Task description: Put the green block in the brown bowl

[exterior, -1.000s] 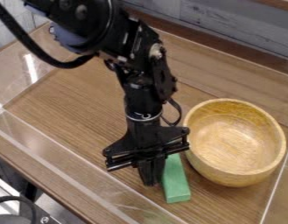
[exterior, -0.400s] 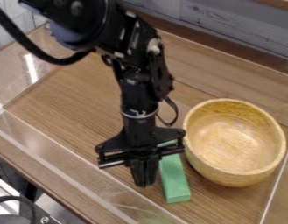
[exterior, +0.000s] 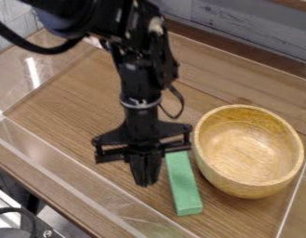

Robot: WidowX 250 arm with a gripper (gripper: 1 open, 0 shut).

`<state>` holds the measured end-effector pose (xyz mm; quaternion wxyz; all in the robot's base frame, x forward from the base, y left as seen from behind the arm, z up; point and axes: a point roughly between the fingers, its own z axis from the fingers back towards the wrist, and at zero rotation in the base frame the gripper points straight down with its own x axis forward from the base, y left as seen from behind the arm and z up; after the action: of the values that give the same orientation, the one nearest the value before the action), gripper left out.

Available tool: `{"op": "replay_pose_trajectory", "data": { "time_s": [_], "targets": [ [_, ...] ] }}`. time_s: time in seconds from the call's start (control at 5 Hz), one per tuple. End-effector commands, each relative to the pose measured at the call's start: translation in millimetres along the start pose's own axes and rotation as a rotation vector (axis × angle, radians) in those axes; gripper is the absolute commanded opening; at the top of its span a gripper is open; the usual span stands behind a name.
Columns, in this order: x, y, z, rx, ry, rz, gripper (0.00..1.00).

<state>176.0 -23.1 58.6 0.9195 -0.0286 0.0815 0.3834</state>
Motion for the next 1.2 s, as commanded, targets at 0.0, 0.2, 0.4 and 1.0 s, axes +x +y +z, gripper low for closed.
{"op": "replay_pose_trajectory", "data": {
  "time_s": [0.0,0.2,0.4,1.0],
  "targets": [
    [8.2,-2.9,27.9,-0.036,-0.047,-0.067,0.0],
    [10.2,-2.0,50.7,-0.043,-0.065,-0.127,0.0],
    [8.0,-0.3,71.7,-0.05,-0.08,-0.174,0.0],
    [-3.1,-10.9,63.9,-0.073,-0.087,-0.208,1.0]
  ]
}}
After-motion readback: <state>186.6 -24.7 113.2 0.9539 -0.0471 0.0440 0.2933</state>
